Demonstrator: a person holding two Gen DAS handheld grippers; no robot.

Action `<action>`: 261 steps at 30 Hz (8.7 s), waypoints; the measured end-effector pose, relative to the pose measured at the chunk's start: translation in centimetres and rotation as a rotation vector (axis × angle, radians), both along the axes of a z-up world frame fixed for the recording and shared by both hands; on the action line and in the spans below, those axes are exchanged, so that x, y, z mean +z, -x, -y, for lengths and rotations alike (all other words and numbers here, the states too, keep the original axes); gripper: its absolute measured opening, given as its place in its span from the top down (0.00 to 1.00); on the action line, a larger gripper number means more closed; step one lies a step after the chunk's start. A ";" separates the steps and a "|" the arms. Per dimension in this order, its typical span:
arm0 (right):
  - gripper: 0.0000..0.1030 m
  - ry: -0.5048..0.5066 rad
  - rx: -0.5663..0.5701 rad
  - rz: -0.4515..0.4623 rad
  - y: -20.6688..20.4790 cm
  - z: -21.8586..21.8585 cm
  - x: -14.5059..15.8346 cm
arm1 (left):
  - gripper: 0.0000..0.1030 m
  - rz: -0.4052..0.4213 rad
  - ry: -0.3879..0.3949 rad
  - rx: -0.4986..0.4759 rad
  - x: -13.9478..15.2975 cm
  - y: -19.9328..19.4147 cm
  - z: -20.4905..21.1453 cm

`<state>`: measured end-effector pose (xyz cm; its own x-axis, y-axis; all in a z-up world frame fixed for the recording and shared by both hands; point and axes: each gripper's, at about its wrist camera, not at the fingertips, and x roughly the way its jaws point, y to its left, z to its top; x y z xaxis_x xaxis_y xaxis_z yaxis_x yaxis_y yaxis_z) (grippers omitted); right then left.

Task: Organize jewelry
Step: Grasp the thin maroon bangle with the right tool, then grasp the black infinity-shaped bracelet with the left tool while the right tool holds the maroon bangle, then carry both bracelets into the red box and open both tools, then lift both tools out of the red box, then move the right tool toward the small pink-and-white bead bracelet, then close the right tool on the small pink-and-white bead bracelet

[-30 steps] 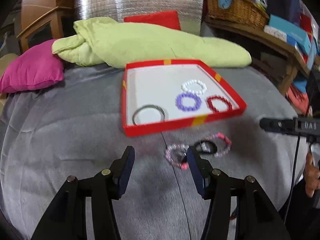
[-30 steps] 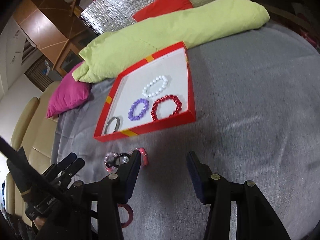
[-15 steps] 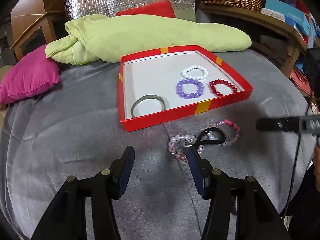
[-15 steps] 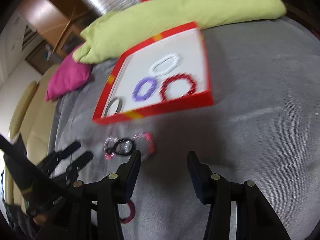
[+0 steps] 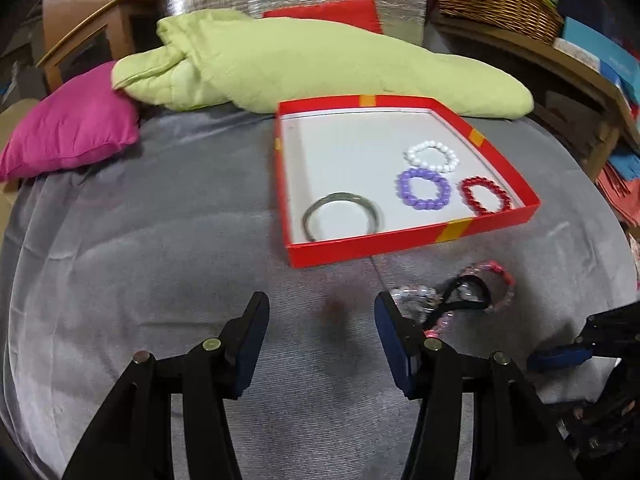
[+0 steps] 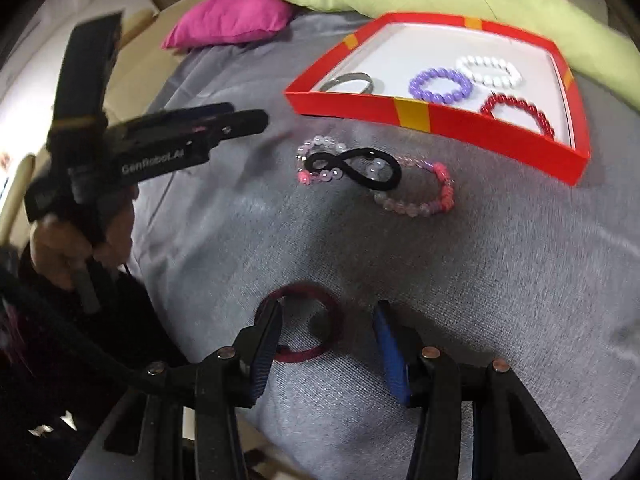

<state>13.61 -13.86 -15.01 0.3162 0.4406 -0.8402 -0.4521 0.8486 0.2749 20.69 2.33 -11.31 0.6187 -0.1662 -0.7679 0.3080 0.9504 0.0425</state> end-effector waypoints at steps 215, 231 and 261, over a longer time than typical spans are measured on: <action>0.60 -0.044 -0.437 0.067 -5.5 4.8 1.1 | 0.41 -0.018 -0.055 0.038 -0.4 -0.4 2.2; 0.91 0.076 -0.450 0.130 -5.5 4.7 0.9 | 0.41 -0.006 -0.085 0.030 -0.5 -0.2 2.4; 0.49 -0.120 -0.526 0.021 -4.8 9.0 1.2 | 0.40 -0.123 0.016 -0.080 -1.4 0.2 3.5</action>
<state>18.45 -22.90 -13.76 0.5363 0.3106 -0.7848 0.0193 0.9250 0.3794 20.46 -1.21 -12.72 0.5046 -0.2245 -0.8337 0.3850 0.9228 -0.0155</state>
